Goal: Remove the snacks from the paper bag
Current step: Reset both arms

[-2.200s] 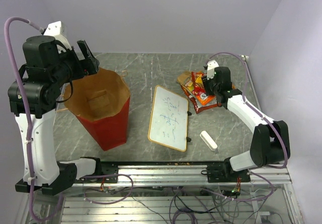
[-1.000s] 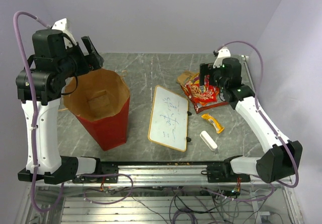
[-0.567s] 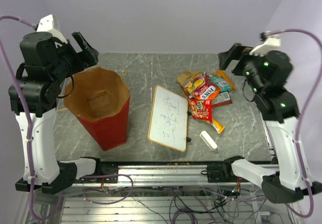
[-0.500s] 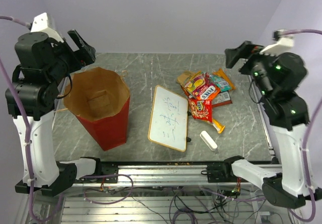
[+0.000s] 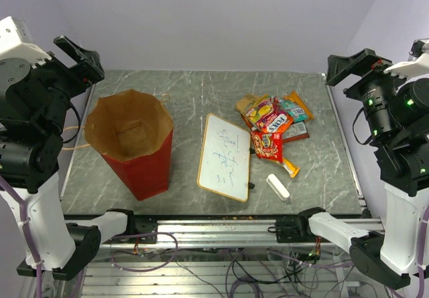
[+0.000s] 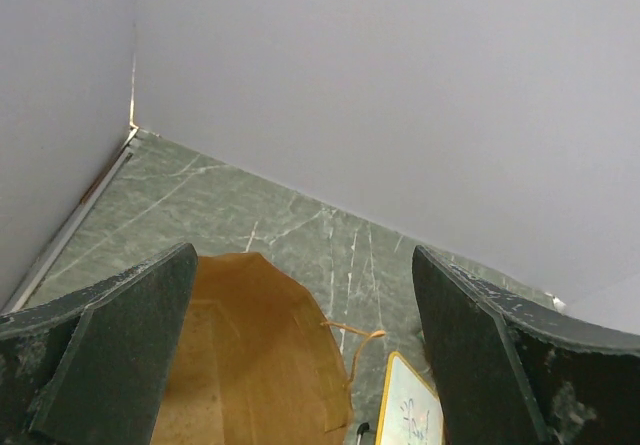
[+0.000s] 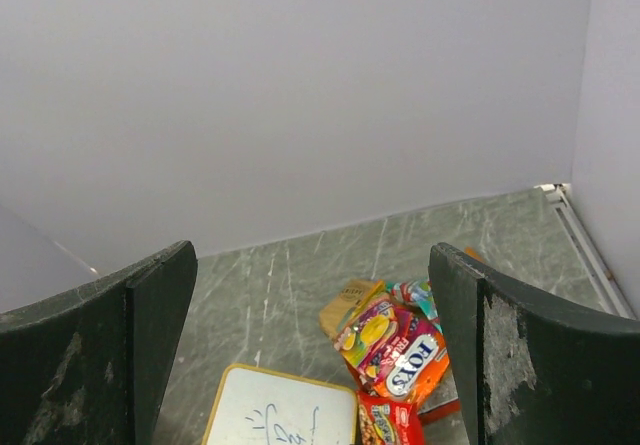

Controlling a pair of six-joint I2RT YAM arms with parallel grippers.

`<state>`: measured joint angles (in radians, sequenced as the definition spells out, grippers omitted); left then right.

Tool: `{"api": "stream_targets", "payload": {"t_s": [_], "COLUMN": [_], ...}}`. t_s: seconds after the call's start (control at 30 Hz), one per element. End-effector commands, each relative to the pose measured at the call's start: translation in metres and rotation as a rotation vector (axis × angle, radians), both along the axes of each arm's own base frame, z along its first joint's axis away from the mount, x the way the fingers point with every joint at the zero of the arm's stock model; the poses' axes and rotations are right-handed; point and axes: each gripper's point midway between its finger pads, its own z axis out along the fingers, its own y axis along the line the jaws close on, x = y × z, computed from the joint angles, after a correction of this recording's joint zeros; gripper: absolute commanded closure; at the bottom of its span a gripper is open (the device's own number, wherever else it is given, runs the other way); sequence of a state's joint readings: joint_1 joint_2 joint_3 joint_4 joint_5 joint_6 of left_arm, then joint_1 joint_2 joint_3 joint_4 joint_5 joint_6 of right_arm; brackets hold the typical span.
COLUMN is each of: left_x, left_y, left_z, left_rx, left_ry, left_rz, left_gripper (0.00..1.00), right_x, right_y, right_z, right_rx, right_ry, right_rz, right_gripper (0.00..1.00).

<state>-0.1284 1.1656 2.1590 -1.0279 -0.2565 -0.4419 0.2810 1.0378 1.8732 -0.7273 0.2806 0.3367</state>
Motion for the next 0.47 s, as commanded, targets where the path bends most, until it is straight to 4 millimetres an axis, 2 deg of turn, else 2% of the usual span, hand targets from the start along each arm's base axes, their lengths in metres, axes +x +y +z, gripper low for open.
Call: {"api": "stream_targets", "payload": {"t_s": [0.0, 0.33, 0.43], "left_x": [-0.002, 0.006, 0.006], "left_y": [0.007, 0.002, 0.001], "left_z": [0.011, 0.003, 0.003], "left_rx": [0.015, 0.008, 0.006], "left_ry": [-0.036, -0.009, -0.008], "left_rz": [0.04, 0.016, 0.014], "left_gripper": [0.01, 0.0, 0.0], "right_x": [-0.003, 0.002, 0.011], "right_y": [-0.011, -0.021, -0.025], "right_z": [-0.002, -0.01, -0.021], "right_rx": [-0.015, 0.011, 0.019], "right_ry": [0.019, 0.043, 0.124], "right_rz": [-0.056, -0.126, -0.173], "right_gripper": [0.0, 0.0, 0.0]}}
